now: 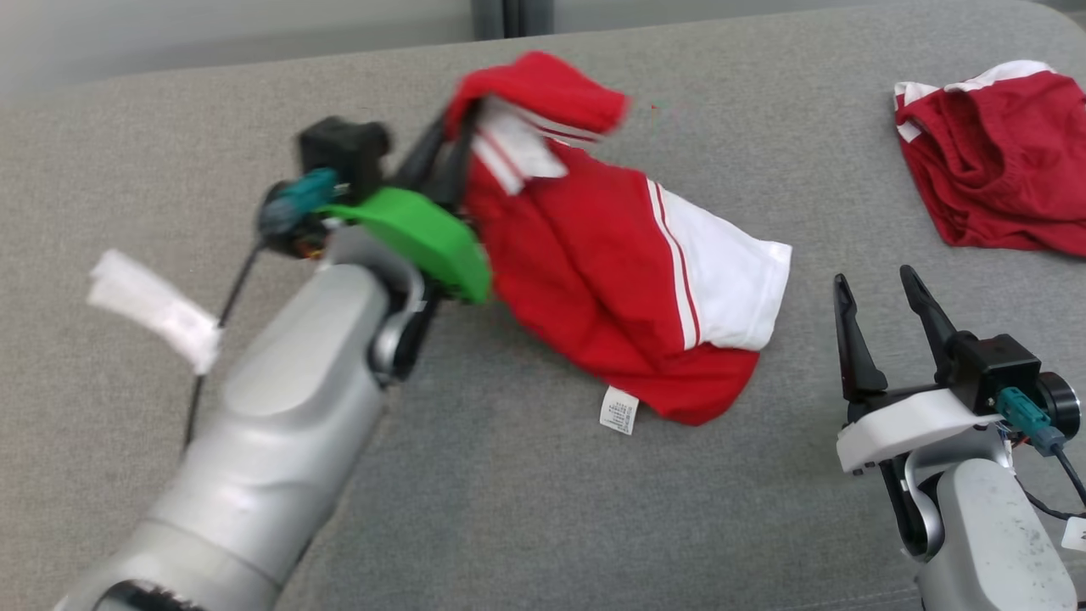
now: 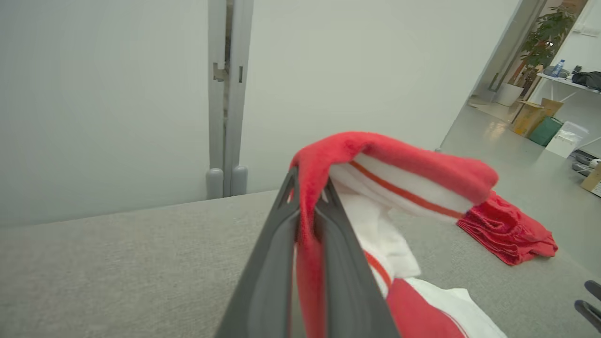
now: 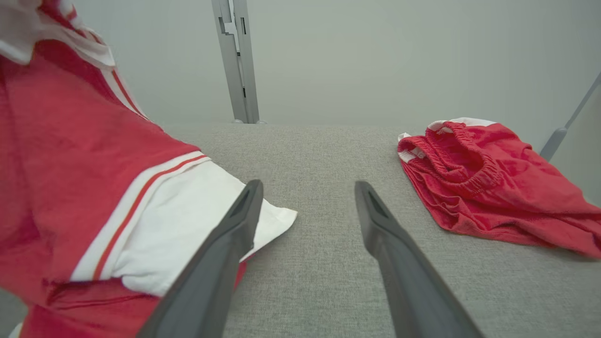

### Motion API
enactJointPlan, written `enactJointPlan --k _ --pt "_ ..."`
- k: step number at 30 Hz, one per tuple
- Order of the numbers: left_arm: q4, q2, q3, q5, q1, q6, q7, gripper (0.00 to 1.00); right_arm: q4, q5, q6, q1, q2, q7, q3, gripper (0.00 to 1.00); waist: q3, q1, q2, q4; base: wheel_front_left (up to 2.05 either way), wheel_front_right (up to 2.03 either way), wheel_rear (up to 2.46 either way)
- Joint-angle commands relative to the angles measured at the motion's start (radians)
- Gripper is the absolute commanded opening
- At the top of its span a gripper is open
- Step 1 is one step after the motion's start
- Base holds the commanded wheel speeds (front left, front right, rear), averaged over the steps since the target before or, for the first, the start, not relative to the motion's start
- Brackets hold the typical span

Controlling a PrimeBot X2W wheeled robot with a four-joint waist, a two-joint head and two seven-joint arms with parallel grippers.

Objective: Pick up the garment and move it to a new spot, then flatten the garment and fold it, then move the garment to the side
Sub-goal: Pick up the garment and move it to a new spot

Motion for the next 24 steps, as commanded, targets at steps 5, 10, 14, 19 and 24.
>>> enactJointPlan --k 5,10,14,19,24 --pt "0.005 0.077 0.162 0.079 0.120 0.007 -0.004 0.00 -0.008 -0.014 -0.001 -0.007 -0.004 -0.004 -0.002 1.00 0.025 0.0000 0.0000 0.015 0.00 0.00 0.00" --pt "0.006 0.101 0.303 0.125 0.221 -0.006 -0.004 0.00 -0.008 -0.029 -0.001 -0.003 -0.004 -0.005 -0.009 1.00 0.031 0.0000 0.0000 0.027 0.00 0.00 0.00" --pt "-0.006 0.083 0.396 0.164 0.293 -0.025 -0.004 0.49 -0.003 -0.038 -0.001 0.004 -0.004 -0.005 -0.010 1.00 0.028 0.0000 0.0000 0.042 0.00 0.00 0.00" --pt "-0.039 0.050 0.472 0.230 0.365 -0.054 -0.004 1.00 0.003 -0.039 -0.001 0.013 -0.004 -0.005 -0.004 1.00 0.012 0.0000 0.0000 0.059 0.00 0.00 0.00" --pt "-0.089 0.025 0.515 0.297 0.414 -0.070 -0.004 1.00 0.008 -0.037 -0.001 0.017 -0.004 -0.004 0.002 1.00 -0.012 0.0000 0.0000 0.070 0.00 0.00 0.00"
